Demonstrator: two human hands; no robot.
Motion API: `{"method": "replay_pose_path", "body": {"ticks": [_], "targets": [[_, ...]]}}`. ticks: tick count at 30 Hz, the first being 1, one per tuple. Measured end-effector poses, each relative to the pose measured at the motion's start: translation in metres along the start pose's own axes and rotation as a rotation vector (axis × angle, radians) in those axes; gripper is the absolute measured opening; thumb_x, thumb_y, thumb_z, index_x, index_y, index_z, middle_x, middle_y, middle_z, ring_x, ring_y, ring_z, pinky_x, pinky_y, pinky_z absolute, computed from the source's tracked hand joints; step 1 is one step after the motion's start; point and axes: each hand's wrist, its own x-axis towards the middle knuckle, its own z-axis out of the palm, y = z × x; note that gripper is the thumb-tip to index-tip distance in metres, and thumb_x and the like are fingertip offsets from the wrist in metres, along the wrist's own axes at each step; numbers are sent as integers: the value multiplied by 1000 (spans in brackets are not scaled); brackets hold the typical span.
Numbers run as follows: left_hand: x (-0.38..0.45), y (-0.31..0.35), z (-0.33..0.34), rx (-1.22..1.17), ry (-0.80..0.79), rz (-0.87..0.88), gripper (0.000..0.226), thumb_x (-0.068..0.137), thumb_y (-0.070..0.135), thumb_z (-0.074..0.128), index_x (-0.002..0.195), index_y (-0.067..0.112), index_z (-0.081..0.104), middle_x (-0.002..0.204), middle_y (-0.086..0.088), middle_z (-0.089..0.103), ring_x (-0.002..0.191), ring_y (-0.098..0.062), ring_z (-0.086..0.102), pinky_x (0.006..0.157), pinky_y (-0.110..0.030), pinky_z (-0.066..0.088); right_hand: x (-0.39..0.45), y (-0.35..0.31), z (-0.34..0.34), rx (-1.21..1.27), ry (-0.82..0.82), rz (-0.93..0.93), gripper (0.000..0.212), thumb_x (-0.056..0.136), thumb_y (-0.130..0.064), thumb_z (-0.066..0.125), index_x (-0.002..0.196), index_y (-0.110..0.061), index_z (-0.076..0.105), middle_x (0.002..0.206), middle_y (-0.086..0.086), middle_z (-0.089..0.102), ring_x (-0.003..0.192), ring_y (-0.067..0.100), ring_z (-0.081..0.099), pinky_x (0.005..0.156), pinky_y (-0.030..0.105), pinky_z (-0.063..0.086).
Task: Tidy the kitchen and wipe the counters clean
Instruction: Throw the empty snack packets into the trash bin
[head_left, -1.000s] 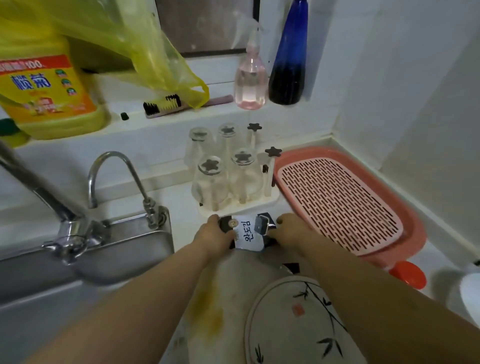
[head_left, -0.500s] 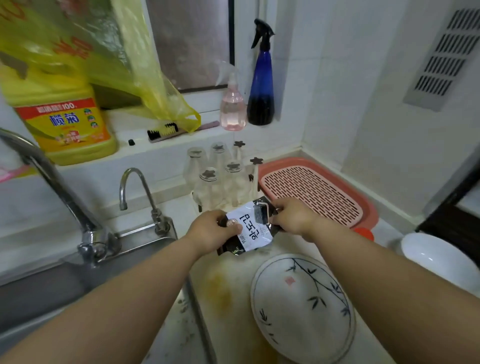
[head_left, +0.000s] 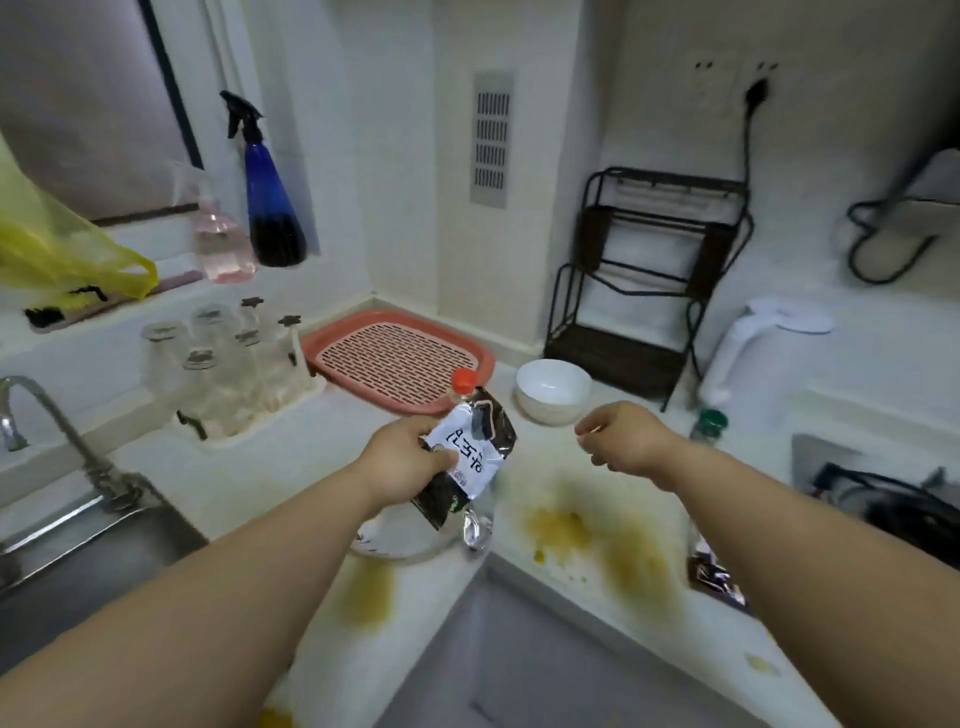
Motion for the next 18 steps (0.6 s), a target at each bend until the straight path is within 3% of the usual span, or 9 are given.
{"method": "replay_pose_path", "body": {"ticks": [2,5,8,11,14,16,18], "targets": [[-2,23,30,-8,-41,40,19,84,16,66,103,15,65,104,0,67,94,-22,65,84,-33,53,-19,41,-31,-64,73,73,25,90,-13,57,113,-7,68,101,8,64,106,27,61,85,29,44],[-6,57,74,-24,-86,70,21,82,16,67,102,11,62,100,-9,69,93,-28,66,84,-42,55,-45,95,-70,-83,152,229,30,90,-7,50,117,-4,65,98,9,60,91,23,55,82,29,44],[-7,83,119,-81,-139,70,22,84,13,64,104,16,54,104,-9,64,96,-28,63,83,-40,54,-68,144,-99,-118,195,365,33,91,-5,48,120,-2,62,117,17,62,104,29,59,79,26,40],[-6,101,160,-95,-140,58,28,86,13,62,111,19,51,109,-7,61,100,-27,60,86,-38,52,-78,184,-110,-217,159,433,33,92,-8,48,122,-1,60,124,18,59,117,32,55,77,23,36],[-6,106,190,-130,-108,-1,25,86,12,61,108,17,52,108,-7,62,96,-25,60,83,-36,52,-71,207,-104,-324,23,383,26,92,-12,48,109,1,63,120,16,60,107,30,57,68,21,37],[-6,105,204,-145,-76,-48,23,86,12,61,107,16,52,105,-7,62,94,-25,61,79,-35,52,-66,213,-98,-376,-24,376,21,93,-12,47,108,-2,59,121,14,55,119,29,53,78,25,40],[-6,104,216,-163,-30,-85,23,86,13,61,107,16,52,103,-6,62,94,-25,62,79,-35,52,-54,225,-91,-419,-97,294,43,94,-8,46,137,-6,43,146,15,40,134,25,40,101,29,37]]}}
